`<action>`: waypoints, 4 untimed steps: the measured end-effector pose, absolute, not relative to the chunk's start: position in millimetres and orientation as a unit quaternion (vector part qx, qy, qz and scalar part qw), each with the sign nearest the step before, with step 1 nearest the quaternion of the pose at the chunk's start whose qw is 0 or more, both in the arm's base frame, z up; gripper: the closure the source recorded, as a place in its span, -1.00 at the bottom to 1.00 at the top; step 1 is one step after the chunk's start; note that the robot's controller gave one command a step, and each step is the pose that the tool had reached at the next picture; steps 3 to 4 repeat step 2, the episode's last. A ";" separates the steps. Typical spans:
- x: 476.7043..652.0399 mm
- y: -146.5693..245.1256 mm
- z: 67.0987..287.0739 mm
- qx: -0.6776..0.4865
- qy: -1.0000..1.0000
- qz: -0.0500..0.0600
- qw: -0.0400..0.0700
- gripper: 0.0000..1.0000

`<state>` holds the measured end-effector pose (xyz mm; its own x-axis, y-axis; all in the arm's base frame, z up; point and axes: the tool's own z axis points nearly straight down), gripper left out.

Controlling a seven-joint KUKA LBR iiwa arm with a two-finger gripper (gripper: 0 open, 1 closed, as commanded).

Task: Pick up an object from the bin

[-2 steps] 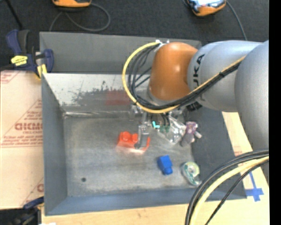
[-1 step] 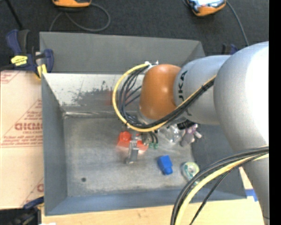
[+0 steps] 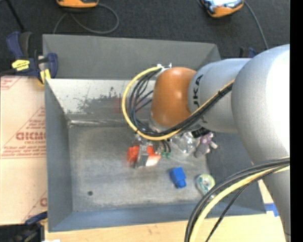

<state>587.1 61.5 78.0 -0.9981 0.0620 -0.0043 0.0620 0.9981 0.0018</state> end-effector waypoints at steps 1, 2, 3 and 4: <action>560.7 94.7 181.5 0.014 1.000 0.002 0.005 1.00; 607.0 105.1 223.5 0.032 0.999 0.001 0.005 1.00; 607.0 105.1 223.5 0.032 0.999 0.001 0.005 1.00; 607.0 105.1 223.5 0.032 0.999 0.001 0.005 1.00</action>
Offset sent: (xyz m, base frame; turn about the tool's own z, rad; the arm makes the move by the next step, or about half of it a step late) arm -0.0286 0.0320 0.0982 -0.0281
